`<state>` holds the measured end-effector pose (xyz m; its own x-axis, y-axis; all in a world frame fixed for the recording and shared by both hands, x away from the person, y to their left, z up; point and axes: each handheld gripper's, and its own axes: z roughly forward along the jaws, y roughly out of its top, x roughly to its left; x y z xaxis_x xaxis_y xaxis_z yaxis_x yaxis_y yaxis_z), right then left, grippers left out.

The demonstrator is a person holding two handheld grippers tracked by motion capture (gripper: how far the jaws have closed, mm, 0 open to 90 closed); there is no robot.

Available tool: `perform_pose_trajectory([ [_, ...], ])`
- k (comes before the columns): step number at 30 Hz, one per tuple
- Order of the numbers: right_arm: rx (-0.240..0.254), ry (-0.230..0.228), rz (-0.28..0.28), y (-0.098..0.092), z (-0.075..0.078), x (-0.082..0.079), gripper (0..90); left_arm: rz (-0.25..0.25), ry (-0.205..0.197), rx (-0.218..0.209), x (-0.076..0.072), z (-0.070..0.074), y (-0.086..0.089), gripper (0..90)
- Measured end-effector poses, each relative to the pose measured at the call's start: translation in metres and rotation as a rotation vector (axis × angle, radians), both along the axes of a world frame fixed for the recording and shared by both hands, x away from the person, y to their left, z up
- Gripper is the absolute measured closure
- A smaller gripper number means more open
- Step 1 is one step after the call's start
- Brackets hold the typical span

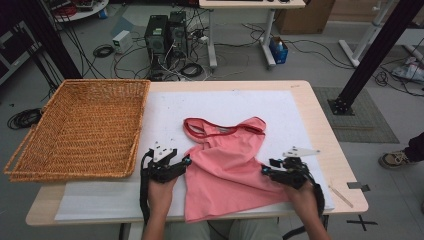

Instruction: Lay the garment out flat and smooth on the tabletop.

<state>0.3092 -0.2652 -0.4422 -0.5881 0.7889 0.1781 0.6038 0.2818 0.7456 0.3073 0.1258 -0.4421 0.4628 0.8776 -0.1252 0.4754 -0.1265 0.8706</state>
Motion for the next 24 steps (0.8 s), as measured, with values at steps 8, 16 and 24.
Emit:
perform_pose_trajectory([
  [8,-0.108,-0.007,0.006,-0.002,0.002,-0.013,87.7,-0.136,0.095,0.169,0.003,-0.009,-0.023,85.0],
  [16,-0.088,0.0,0.024,-0.01,0.004,-0.054,80.6,-0.143,0.12,0.117,-0.028,-0.006,-0.013,85.4],
  [24,0.015,-0.001,-0.162,-0.03,0.014,-0.013,62.5,-0.072,0.041,0.071,-0.014,0.008,-0.008,59.6],
])
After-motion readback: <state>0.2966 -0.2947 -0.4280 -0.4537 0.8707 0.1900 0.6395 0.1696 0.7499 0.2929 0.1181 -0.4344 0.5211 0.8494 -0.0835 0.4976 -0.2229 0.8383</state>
